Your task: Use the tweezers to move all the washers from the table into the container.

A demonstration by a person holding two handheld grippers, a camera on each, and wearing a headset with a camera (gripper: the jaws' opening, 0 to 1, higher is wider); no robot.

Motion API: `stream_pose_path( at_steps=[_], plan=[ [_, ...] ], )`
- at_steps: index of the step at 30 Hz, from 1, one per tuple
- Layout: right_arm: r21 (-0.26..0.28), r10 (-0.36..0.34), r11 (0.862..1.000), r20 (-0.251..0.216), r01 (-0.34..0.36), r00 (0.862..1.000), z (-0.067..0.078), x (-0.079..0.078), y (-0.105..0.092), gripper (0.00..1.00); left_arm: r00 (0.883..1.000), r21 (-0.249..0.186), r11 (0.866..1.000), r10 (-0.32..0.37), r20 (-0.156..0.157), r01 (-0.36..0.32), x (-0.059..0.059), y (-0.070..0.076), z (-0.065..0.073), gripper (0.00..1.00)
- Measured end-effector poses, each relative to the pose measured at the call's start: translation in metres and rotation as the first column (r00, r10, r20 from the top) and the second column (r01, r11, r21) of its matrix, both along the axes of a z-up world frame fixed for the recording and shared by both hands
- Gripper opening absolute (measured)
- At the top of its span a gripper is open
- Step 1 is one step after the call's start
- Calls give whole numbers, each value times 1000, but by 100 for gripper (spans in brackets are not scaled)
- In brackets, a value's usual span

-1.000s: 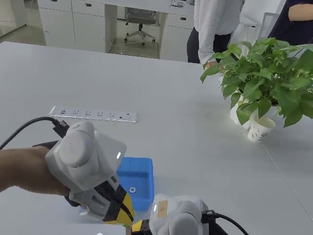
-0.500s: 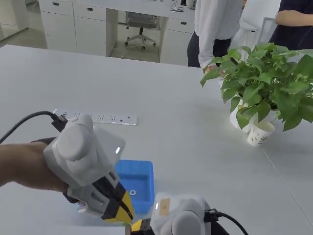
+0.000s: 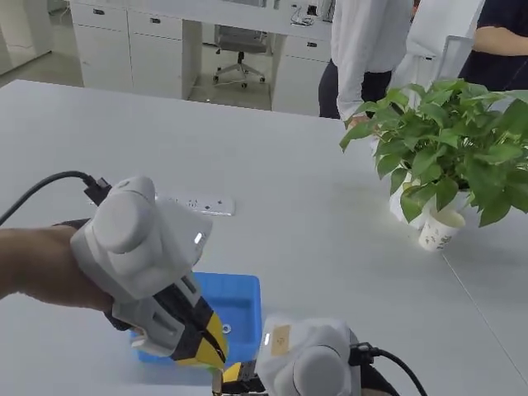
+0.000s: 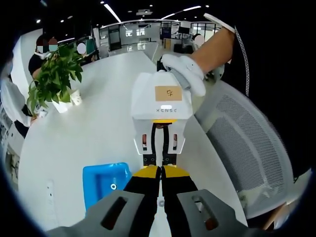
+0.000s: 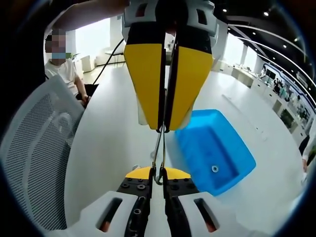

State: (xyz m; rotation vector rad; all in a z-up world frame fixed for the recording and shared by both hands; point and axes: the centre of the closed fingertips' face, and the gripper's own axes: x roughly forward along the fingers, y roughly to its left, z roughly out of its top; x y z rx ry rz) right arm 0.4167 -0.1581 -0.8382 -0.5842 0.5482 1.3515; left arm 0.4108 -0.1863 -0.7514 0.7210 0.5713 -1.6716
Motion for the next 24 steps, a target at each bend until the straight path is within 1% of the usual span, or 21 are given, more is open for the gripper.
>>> stream_pose_path(
  at_steps=[6, 11, 13, 24],
  plan=[
    [2, 2, 1000, 17, -3, 1000, 11, 7, 2, 9, 1000, 3, 1000, 0, 11, 0, 5, 1, 10, 5],
    [7, 1, 1000, 35, -1, 999, 19, 14, 3, 9, 1000, -5, 1000, 5, 23, -5, 10, 2, 18, 5],
    [12, -1, 1000, 36, 0, 999, 22, 17, 3, 9, 1000, -7, 1000, 8, 27, -7, 12, 2, 21, 5],
    [12, 13, 1000, 64, -13, 998, 33, 34, 6, 9, 998, -14, 1000, 19, 52, -19, 26, 4, 31, 5]
  ],
)
